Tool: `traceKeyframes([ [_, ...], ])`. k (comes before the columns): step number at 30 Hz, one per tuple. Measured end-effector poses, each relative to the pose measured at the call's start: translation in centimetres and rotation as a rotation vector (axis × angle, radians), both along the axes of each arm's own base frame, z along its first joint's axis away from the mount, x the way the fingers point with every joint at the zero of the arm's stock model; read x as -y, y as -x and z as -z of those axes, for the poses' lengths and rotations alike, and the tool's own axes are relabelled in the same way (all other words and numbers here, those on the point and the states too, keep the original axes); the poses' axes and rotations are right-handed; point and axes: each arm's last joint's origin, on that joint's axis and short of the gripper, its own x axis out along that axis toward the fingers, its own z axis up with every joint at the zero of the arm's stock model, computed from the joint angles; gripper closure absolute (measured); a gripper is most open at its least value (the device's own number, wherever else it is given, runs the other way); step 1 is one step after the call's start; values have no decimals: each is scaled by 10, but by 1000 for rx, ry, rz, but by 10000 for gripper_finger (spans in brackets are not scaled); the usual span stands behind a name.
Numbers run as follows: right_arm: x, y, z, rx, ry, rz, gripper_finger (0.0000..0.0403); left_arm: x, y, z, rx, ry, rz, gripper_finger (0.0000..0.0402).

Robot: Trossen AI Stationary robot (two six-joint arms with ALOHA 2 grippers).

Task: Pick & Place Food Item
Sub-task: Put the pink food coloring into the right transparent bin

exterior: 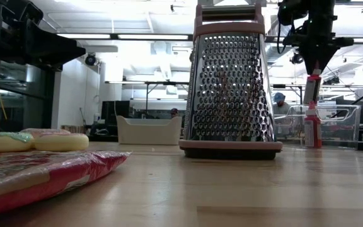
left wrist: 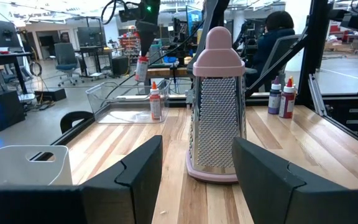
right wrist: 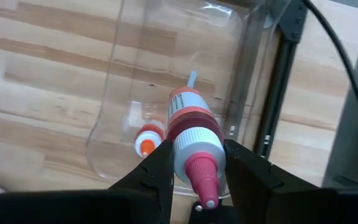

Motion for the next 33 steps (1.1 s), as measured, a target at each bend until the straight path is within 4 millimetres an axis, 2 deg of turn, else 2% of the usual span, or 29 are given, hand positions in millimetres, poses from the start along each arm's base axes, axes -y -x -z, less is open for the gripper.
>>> traceKeyframes([
  [18,36,-27,32,-60,-73,22,291,0,0,0,0,0,0,214],
  [33,55,-64,68,-98,-125,-25,293,0,0,0,0,0,0,214],
])
